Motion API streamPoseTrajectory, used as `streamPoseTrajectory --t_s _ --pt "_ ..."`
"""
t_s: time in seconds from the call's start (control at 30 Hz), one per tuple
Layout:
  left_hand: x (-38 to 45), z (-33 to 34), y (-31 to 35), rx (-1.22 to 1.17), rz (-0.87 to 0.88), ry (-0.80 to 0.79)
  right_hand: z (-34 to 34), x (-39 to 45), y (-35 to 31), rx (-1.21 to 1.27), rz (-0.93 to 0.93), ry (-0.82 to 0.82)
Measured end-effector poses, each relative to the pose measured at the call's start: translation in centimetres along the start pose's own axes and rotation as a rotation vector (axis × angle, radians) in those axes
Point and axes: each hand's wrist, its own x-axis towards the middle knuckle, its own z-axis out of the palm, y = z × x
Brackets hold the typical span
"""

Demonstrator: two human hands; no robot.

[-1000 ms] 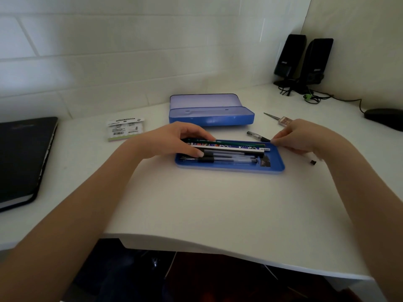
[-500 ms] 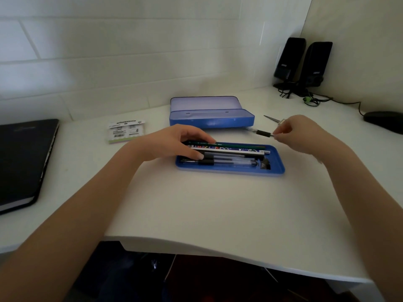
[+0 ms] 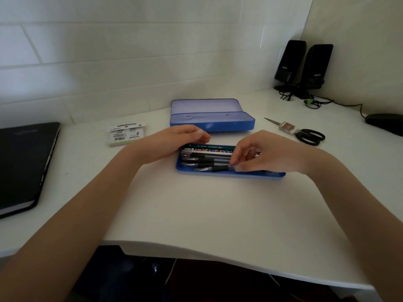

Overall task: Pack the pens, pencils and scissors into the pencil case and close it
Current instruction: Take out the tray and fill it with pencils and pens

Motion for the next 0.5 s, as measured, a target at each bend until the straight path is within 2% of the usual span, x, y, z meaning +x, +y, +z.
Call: streamPoseTrajectory --t_s 0.33,0.5 --pt "-0.5 0.0 0.3 0.05 0.001 -0.026 2.1 0.6 -1.0 0.053 -0.135 0.105" --pt "-0.3 -0.2 0.0 -0.009 0.033 -0.03 0.9 1.1 0.6 -0.01 -0.083 0.357"
